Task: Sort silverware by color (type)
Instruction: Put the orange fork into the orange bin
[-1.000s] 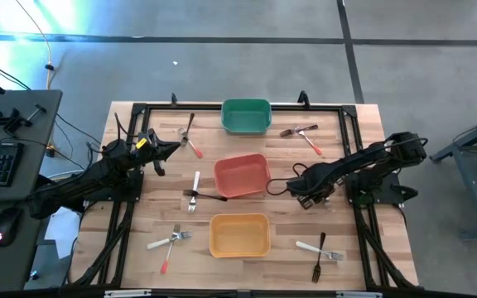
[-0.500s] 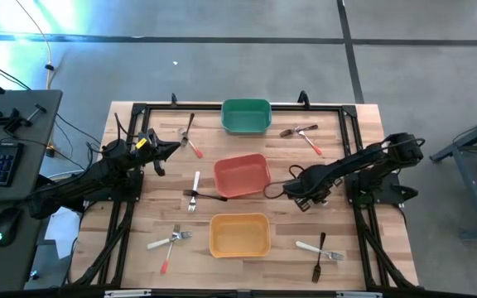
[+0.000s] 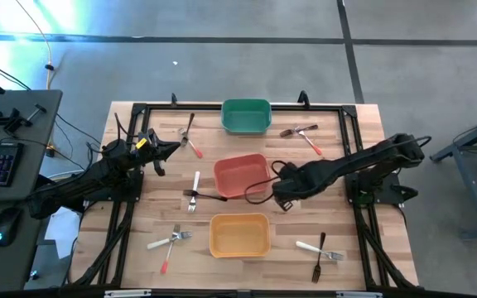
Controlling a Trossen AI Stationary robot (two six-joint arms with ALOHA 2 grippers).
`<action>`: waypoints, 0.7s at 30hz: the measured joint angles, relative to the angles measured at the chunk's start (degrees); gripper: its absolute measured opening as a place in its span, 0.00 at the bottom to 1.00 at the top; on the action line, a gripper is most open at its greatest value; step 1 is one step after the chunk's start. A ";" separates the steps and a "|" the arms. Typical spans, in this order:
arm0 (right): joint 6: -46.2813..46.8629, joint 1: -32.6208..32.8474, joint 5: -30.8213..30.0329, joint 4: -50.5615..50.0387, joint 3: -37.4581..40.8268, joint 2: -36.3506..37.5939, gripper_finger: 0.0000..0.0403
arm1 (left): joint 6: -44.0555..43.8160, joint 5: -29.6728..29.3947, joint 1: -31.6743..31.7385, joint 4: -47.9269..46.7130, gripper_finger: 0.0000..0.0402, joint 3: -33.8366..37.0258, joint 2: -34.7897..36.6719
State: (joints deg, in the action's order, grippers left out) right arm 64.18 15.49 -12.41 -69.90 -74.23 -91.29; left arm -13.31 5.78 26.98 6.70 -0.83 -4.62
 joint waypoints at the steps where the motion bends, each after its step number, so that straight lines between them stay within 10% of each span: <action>1: -0.18 0.48 -1.90 0.14 -1.84 0.00 0.00 | 0.01 0.00 0.00 0.00 0.00 -0.01 0.01; 9: -7.98 3.86 -14.01 11.81 -8.32 0.11 0.00 | -0.01 0.00 0.01 0.00 0.00 0.01 0.00; 21: -37.33 -4.76 -13.90 33.81 -7.37 -12.12 0.00 | 0.01 -0.01 0.00 0.00 0.00 0.00 0.01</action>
State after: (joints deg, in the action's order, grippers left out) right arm 26.85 10.73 -26.31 -36.08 -81.60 -103.40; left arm -13.30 5.77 26.98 6.70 -0.83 -4.61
